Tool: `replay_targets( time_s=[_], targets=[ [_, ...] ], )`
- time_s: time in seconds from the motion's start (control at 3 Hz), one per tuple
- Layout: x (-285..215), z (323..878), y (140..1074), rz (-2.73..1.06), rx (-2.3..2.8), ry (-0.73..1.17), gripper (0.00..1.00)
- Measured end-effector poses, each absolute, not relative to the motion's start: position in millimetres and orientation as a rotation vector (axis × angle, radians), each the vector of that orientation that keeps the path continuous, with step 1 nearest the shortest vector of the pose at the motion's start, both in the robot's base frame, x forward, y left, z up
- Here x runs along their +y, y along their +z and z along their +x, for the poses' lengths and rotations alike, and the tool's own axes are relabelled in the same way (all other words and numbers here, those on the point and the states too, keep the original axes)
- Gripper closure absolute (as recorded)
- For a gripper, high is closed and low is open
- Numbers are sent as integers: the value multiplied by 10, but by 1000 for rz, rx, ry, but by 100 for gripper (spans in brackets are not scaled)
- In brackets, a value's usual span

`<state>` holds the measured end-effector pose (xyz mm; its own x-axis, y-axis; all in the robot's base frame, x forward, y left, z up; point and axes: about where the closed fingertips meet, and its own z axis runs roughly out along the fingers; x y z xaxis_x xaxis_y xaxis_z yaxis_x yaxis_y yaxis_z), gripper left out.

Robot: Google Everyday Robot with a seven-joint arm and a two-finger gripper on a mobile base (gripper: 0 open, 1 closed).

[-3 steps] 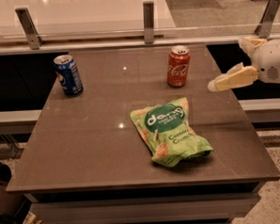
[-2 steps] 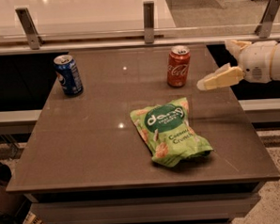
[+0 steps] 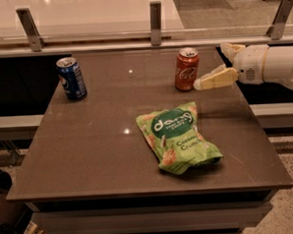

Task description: Knock coke can over

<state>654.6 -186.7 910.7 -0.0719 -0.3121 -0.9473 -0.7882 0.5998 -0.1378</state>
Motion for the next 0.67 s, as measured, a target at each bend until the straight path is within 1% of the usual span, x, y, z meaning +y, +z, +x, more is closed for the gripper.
replay_targets(
  time_s=[0.67],
  targets=[
    [-1758,6835,9005,-869,1629,599,0]
  ],
)
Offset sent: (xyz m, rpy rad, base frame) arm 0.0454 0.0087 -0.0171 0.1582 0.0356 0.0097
